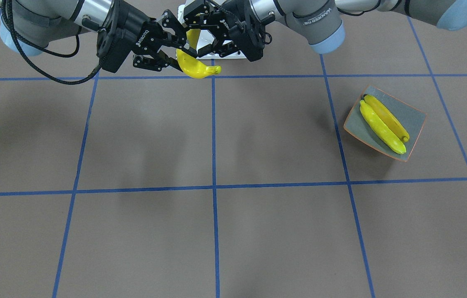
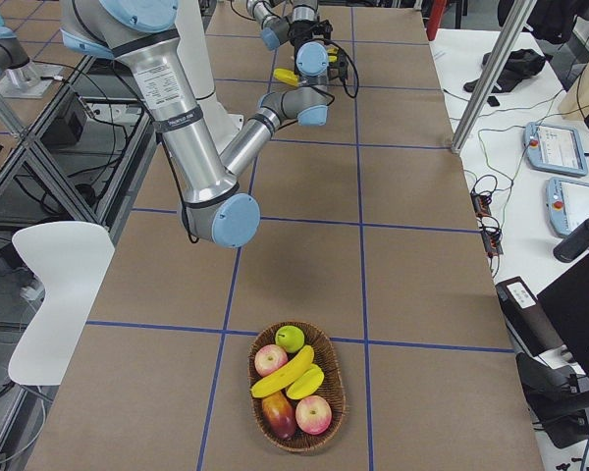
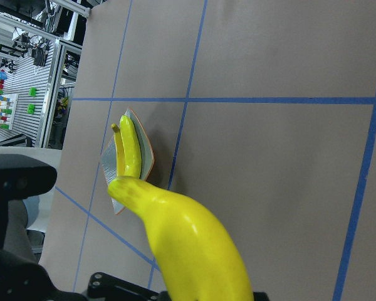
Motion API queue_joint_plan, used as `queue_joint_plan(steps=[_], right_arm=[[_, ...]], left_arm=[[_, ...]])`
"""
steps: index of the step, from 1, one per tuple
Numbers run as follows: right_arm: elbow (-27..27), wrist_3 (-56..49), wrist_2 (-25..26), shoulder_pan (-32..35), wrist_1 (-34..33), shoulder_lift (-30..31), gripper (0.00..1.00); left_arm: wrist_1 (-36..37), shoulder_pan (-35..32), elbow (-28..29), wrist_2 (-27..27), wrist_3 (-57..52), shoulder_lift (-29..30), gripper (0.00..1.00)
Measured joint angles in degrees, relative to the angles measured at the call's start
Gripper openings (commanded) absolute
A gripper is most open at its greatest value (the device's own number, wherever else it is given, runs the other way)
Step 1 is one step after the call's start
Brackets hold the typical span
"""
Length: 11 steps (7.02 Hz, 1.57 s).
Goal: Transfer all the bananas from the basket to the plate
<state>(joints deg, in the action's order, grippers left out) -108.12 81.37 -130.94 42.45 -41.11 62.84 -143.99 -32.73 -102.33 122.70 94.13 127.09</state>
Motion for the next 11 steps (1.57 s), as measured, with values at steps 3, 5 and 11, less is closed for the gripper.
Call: queue_joint_plan(steps=[3, 5, 11], right_arm=[[0.2, 1.5, 0.1, 0.0, 3.7, 1.3, 0.0], [0.3, 1.8, 0.1, 0.0, 4.5, 1.7, 0.0], [0.2, 3.0, 0.1, -0.1, 5.1, 1.6, 0.0]], left_arm=[[-0.7, 1.1, 0.0, -1.7, 0.1, 0.0, 0.68], [-0.9, 1.4, 0.0, -2.0, 0.1, 0.0, 0.67], [-1.1, 2.2, -0.1, -2.1, 0.1, 0.0, 0.0]])
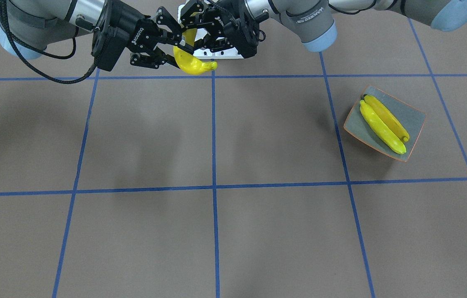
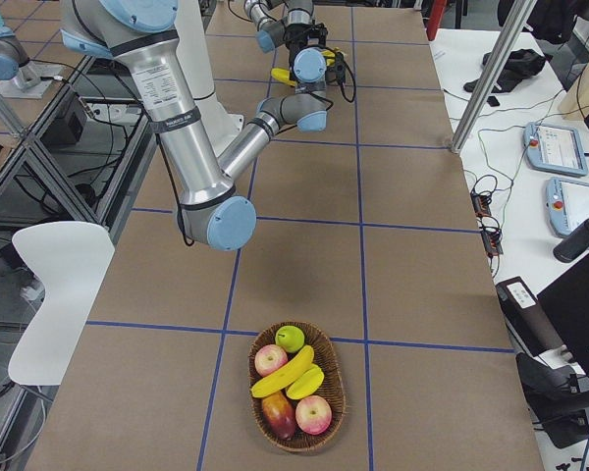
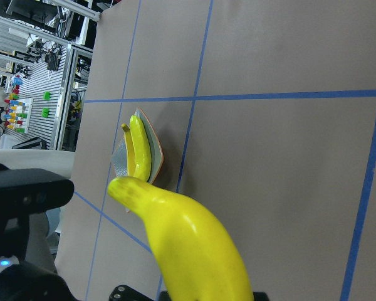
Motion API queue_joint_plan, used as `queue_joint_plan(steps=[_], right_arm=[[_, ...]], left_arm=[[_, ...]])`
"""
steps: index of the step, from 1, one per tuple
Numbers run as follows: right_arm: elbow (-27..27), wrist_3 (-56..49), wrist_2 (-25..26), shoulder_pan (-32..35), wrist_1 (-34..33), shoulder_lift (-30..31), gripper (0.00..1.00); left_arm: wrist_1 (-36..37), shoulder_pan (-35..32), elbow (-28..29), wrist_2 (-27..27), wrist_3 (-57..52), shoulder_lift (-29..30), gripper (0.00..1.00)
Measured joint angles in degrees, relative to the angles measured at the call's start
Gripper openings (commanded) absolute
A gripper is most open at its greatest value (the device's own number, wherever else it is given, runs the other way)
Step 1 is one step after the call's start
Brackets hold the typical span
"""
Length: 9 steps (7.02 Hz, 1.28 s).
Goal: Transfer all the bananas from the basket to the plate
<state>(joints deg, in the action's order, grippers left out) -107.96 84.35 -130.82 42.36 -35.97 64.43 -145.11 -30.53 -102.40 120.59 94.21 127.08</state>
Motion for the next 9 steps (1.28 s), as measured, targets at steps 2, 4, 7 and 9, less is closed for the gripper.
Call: queue_joint_plan(steps=[2, 4, 7, 9], right_arm=[[0.0, 0.0, 0.1, 0.0, 0.2, 0.0, 1.0], [0.1, -0.1, 0.1, 0.1, 0.3, 0.0, 1.0], [-0.4, 0.3, 0.1, 1.0, 4.0, 3.1, 1.0], [-0.5, 0.2, 0.0, 4.5, 7.0, 8.8, 1.0]], left_arm=[[-0.1, 0.2, 0.0, 0.0, 0.2, -0.1, 0.0], [-0.1, 0.2, -0.2, 0.0, 0.6, -0.1, 0.0], [0.0, -0.5, -1.6, 0.0, 0.9, -2.4, 0.0], [0.5, -3.0, -4.7, 0.2, 0.9, -11.5, 0.0]])
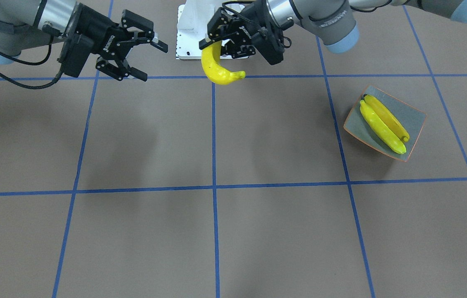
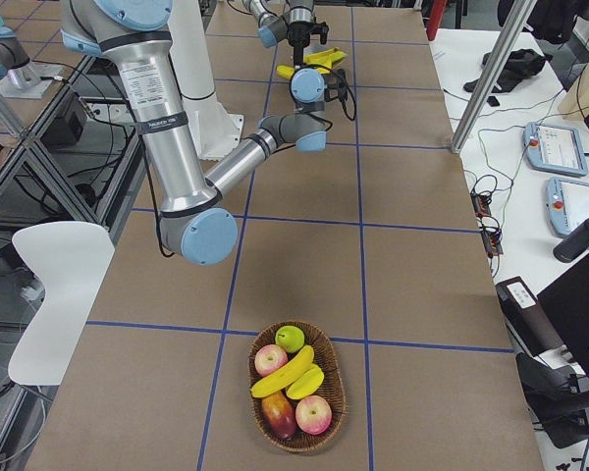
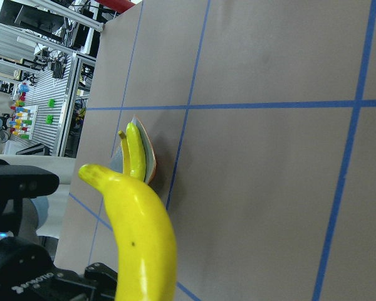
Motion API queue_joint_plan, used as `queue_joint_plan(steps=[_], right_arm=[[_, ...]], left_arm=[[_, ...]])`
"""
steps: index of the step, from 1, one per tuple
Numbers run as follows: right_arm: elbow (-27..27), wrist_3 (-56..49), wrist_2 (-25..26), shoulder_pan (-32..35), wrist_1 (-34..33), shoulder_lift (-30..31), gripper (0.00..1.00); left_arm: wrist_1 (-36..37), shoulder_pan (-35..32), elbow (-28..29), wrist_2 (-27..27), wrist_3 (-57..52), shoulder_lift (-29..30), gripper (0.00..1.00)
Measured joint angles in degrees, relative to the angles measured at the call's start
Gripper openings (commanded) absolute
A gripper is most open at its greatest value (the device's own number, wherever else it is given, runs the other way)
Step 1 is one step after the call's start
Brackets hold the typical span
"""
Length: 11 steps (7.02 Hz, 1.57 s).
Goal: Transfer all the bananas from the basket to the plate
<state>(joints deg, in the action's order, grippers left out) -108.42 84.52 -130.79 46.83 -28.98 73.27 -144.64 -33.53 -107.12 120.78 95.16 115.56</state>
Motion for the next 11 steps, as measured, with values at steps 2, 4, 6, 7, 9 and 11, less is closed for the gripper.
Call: queue_joint_plan(steps=[2, 4, 6, 7, 9, 11], right_arm=[[0.1, -0.2, 0.3, 3.0, 0.5, 4.1, 1.0], [0.4, -0.6, 1.6, 4.2, 0.5, 7.6, 1.0], [0.6, -0.7, 3.5, 4.5, 0.5, 9.7, 1.0], [0.8, -0.7, 4.0, 4.5, 0.5, 10.2, 1.0], [0.9, -1.0, 4.4, 6.2, 0.4, 12.9, 1.0], [1.5, -6.3, 4.5, 10.3, -0.1, 16.9, 1.0]], left_arm=[[3.1, -3.6, -4.2, 0.4, 0.1, -11.5, 0.0], [10.2, -8.1, -6.9, 2.1, 0.0, -19.8, 0.0], [19.8, -13.1, -7.2, 4.1, -0.1, -23.0, 0.0], [23.5, -14.0, -6.2, 3.9, -0.2, -23.1, 0.0], [26.1, -14.2, -2.7, 3.3, -0.5, -22.6, 0.0], [26.6, -14.2, 0.1, 3.1, -1.0, -22.5, 0.0]])
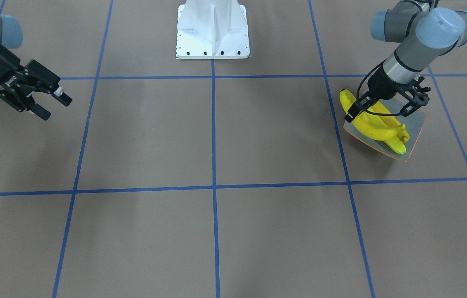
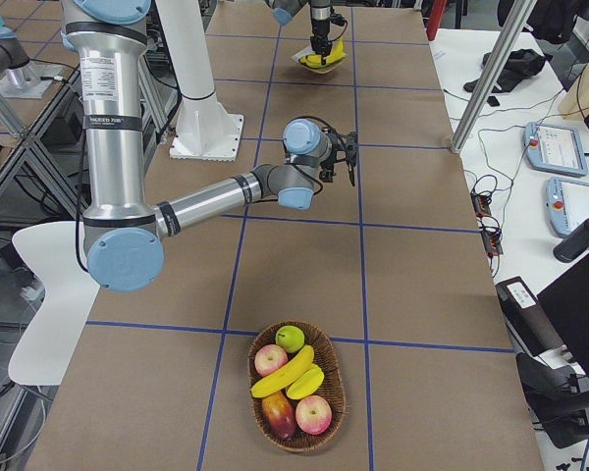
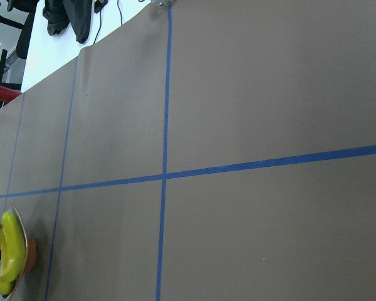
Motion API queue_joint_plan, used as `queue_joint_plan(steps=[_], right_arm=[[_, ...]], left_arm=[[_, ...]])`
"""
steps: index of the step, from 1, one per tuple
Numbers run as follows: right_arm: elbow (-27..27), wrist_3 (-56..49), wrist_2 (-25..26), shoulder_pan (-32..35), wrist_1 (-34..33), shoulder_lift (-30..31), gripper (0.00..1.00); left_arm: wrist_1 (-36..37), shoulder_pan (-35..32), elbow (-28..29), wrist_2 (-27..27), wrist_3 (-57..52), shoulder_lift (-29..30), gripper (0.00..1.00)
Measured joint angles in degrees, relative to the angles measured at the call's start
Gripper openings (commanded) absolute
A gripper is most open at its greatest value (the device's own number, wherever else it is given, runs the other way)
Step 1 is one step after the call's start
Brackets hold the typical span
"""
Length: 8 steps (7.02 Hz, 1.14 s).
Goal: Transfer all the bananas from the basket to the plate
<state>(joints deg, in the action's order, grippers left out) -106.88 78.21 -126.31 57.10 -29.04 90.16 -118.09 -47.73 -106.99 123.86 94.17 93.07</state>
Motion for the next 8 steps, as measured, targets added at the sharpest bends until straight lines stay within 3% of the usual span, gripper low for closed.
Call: queue_joint_plan(steps=[2, 7, 8], right_arm=[[2.1, -5.5, 0.0, 2.5, -0.3, 1.8, 1.0], [2.8, -6.8, 0.0, 3.4, -0.2, 2.3, 1.0], [2.8, -6.8, 0.0, 3.4, -0.2, 2.3, 1.0]], left_arm=[[1.6, -0.3, 1.5, -0.1, -2.1, 0.0, 0.0], [3.2, -0.5, 3.6, -0.9, -6.0, 0.0, 0.0], [3.2, -0.5, 3.9, -1.1, -6.2, 0.0, 0.05]])
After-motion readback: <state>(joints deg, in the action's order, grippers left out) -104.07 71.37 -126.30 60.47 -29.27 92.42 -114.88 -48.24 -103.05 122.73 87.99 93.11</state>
